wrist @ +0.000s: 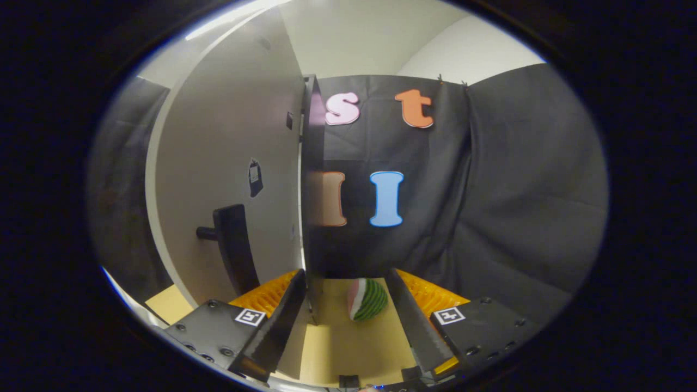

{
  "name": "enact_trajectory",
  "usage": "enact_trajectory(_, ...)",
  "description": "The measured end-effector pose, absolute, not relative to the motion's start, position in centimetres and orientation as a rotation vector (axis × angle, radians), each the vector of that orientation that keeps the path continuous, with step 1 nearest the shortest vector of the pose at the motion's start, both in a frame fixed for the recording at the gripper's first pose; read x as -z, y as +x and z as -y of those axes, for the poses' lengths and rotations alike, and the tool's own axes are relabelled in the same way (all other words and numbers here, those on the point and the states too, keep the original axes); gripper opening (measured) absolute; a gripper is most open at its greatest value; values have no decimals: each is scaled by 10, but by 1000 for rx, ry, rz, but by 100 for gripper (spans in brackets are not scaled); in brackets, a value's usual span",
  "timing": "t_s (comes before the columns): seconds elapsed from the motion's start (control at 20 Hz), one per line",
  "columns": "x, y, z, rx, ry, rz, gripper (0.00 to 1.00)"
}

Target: Open the shoe cabinet door, grab the shoes and put them into the shoe cabinet, then close the shoe cabinet door.

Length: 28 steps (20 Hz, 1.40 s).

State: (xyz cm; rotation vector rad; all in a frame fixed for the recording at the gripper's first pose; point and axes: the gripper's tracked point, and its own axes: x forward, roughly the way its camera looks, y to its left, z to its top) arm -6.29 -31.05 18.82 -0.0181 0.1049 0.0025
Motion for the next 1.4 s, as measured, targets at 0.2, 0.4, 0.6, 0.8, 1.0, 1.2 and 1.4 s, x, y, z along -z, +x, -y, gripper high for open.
enact_trajectory(0.2, -188, -63, 302, -28, -3, -97, 95)
enact_trajectory(0.4, -187, -65, 267, -67, 6, -94, 95)
enact_trajectory(0.6, -185, -66, 214, -105, 4, -91, 94)
enact_trajectory(0.8, -182, -63, 167, -68, 54, -89, 94)
enact_trajectory(1.0, -174, -52, 107, -85, 120, -100, 95)
enact_trajectory(1.2, -176, -28, 45, -131, 121, -79, 95)
enact_trajectory(1.4, -166, 11, -18, -193, 83, -100, 95)
